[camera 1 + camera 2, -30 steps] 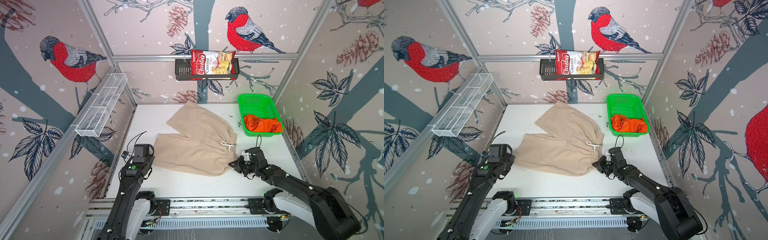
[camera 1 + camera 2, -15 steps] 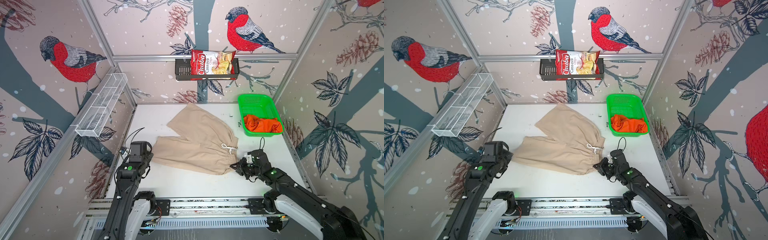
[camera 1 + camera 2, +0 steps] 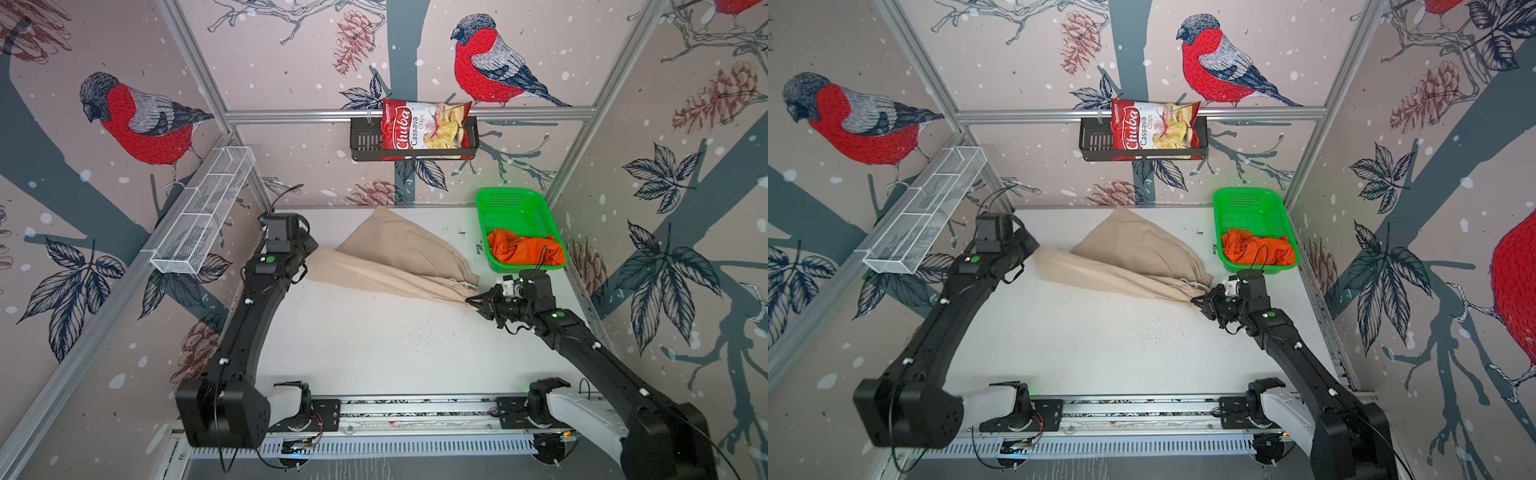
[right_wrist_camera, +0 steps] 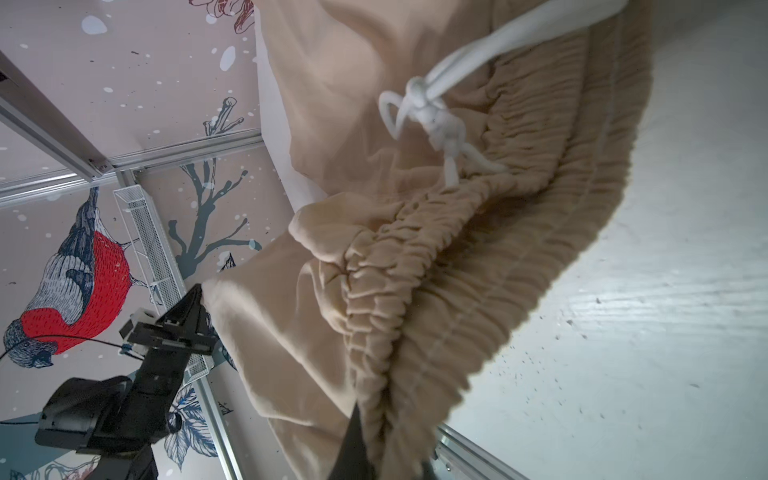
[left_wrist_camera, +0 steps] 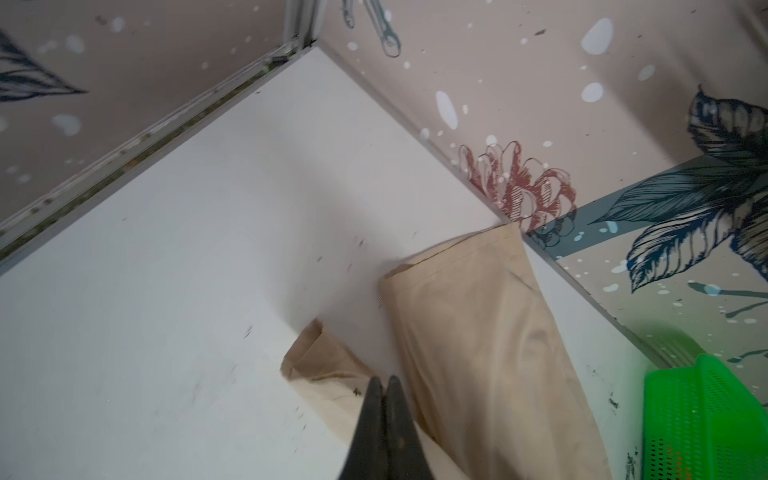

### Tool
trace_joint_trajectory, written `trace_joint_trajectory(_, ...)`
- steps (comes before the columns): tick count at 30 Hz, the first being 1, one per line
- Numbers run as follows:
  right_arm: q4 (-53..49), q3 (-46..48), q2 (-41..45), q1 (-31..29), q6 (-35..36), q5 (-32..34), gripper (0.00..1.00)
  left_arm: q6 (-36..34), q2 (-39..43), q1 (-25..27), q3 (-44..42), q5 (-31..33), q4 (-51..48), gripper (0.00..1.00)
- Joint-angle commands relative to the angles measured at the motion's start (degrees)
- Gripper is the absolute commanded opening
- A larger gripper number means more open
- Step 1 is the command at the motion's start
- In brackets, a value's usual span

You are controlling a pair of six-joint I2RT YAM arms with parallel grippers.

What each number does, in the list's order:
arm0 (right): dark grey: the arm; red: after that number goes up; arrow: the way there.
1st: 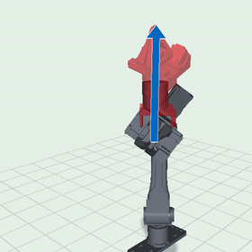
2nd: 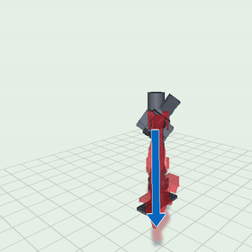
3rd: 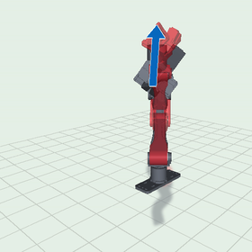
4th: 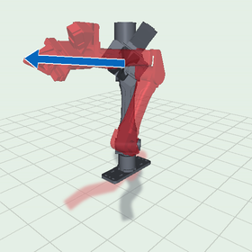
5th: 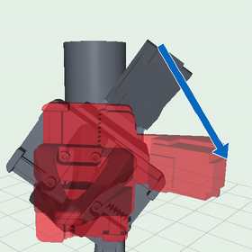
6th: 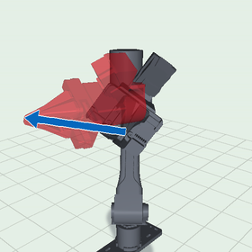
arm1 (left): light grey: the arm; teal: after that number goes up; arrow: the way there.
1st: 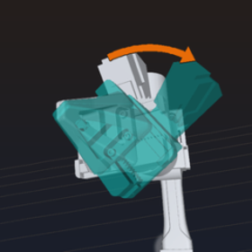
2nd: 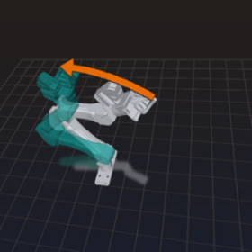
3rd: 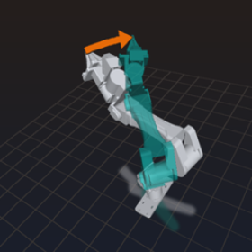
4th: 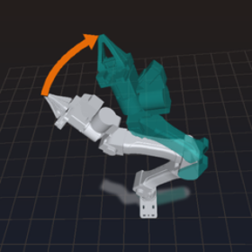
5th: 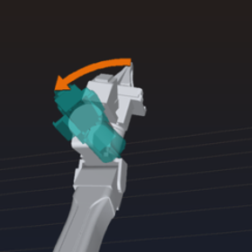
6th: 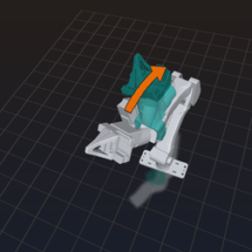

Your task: Fold and stack the shorts

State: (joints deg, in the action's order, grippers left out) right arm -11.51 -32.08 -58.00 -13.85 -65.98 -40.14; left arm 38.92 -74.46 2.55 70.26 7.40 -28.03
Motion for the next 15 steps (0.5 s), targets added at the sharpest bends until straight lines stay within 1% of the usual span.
trace_joint_trajectory(1, -5.07, -4.65, -2.64, 0.23, 6.3, -2.17, 0.0, -4.33, -4.07, 1.76, 5.15, 0.55, 6.55, 0.0)
trace_joint_trajectory(3, -9.18, -6.24, -3.03, -0.25, 8.7, -1.51, 0.0, -5.02, -4.66, 3.62, 6.38, 2.69, 6.5, 0.0)
trace_joint_trajectory(4, -9.89, -5.96, -2.64, -0.5, 8.72, -1.37, 0.0, -4.7, -4.29, 3.78, 6.01, 2.79, 6.67, 0.0)
trace_joint_trajectory(7, -10.13, -2.97, 0.6, -2.2, 6.67, -1.01, 0.0, -3.61, -1.49, 3.78, 3.07, 3.33, 6.76, 0.0)
trace_joint_trajectory(15, -14.76, 4.13, 12.49, -9.54, 0.12, 2.8, 0.0, -1.5, 11.72, 3.79, -6.56, 6.2, 2.44, 0.0)
